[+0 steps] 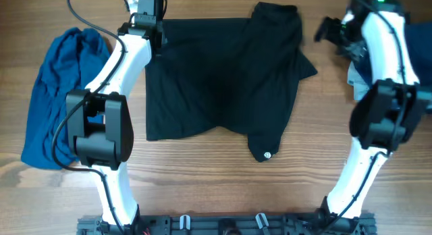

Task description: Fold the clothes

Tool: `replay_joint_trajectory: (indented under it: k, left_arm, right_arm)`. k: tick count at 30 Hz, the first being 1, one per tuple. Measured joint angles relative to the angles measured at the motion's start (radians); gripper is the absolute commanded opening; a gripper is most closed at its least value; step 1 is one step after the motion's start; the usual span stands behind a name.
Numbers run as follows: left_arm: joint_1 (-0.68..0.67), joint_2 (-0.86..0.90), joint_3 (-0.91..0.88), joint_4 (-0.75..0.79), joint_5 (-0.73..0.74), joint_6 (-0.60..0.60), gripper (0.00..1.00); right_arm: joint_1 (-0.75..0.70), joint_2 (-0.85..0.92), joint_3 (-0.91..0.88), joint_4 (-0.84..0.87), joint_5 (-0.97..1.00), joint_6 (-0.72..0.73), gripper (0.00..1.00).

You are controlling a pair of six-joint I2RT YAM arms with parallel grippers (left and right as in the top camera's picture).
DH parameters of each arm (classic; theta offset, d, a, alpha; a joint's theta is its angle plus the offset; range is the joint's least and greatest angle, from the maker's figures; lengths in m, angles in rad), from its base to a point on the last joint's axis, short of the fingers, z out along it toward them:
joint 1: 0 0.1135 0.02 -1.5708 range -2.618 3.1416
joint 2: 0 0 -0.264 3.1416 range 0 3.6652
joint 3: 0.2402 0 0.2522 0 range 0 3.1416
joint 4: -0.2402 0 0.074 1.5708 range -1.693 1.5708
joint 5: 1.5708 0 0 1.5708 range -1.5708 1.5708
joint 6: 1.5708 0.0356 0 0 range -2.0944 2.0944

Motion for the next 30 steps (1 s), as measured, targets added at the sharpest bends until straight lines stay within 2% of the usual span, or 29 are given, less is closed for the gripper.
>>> replay_joint_trajectory:
  k: [3,7,14,17,24,27,28,30]
  left_arm:
    - [0.0,0.0,0.0,-0.004,0.006,0.0,0.66]
    - [0.0,0.0,0.0,-0.004,0.012,0.0,0.7]
    - [0.0,0.0,0.0,-0.037,0.02,0.0,0.7]
    - [0.0,0.0,0.0,-0.044,0.02,0.0,0.7]
    - [0.0,0.0,0.0,-0.066,0.02,0.0,0.7]
    - [0.0,0.0,0.0,-0.075,0.02,0.0,0.7]
    - [0.0,0.0,0.0,-0.076,0.02,0.0,0.7]
    - [0.0,0.0,0.0,-0.075,0.02,0.0,0.7]
  right_arm:
    - [-0.017,-0.006,-0.013,-0.019,-0.009,0.016,0.7]
    - [0.006,-0.006,-0.074,0.011,-0.041,0.003,0.53]
    - [0.035,-0.006,-0.203,0.085,-0.151,-0.075,0.53]
    - [0.034,-0.006,-0.246,0.154,-0.194,-0.131,0.5]
    - [0.034,-0.006,-0.322,0.243,-0.22,-0.23,0.48]
    - [0.034,-0.006,-0.344,0.266,-0.22,-0.262,0.26]
    - [0.034,-0.006,-0.347,0.268,-0.219,-0.269,0.16]
    - [0.034,-0.006,-0.352,0.27,-0.216,-0.286,0.07]
